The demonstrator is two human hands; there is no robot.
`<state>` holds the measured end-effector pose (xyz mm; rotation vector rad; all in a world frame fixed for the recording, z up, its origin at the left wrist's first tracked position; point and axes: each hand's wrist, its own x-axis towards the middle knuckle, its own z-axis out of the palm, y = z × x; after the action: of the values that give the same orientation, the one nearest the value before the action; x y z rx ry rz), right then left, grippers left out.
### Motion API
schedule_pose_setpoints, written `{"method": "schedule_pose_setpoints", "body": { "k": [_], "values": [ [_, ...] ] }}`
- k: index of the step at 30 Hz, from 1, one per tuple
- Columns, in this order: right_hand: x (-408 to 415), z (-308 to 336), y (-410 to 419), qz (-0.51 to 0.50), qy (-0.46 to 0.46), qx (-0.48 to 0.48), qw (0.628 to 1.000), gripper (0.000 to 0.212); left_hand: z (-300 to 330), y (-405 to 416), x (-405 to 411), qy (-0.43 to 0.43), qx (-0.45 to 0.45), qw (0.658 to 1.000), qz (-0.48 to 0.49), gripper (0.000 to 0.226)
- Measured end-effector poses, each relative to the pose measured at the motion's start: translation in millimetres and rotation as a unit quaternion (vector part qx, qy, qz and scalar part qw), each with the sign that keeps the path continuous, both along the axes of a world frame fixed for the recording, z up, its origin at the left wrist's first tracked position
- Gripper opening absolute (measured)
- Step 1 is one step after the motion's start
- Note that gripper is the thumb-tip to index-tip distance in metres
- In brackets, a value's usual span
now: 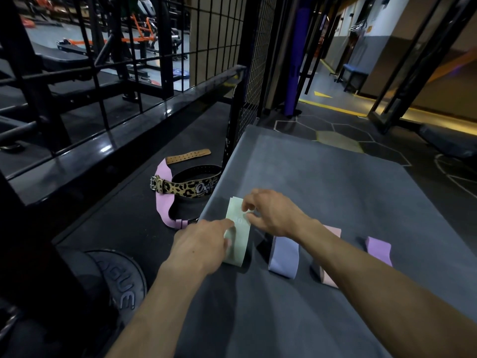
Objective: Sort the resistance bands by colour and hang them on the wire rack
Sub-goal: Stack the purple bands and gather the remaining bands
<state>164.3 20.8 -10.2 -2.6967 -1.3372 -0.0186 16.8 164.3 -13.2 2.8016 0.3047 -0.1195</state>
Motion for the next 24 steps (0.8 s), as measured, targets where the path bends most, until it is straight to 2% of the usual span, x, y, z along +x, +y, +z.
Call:
{"method": "schedule_pose_setpoints", "body": {
  "k": [17,24],
  "values": [
    [-2,2,-6,-0.012,0.015,-0.006,1.000,0.015,2,3,0,-0.008,0.002,1.000,0.009,0.030],
    [-13,11,-59,-0.049,0.016,0.028,0.998,0.011,7,-11,12,-0.082,-0.004,0.997,-0.002,0.036]
  ]
}}
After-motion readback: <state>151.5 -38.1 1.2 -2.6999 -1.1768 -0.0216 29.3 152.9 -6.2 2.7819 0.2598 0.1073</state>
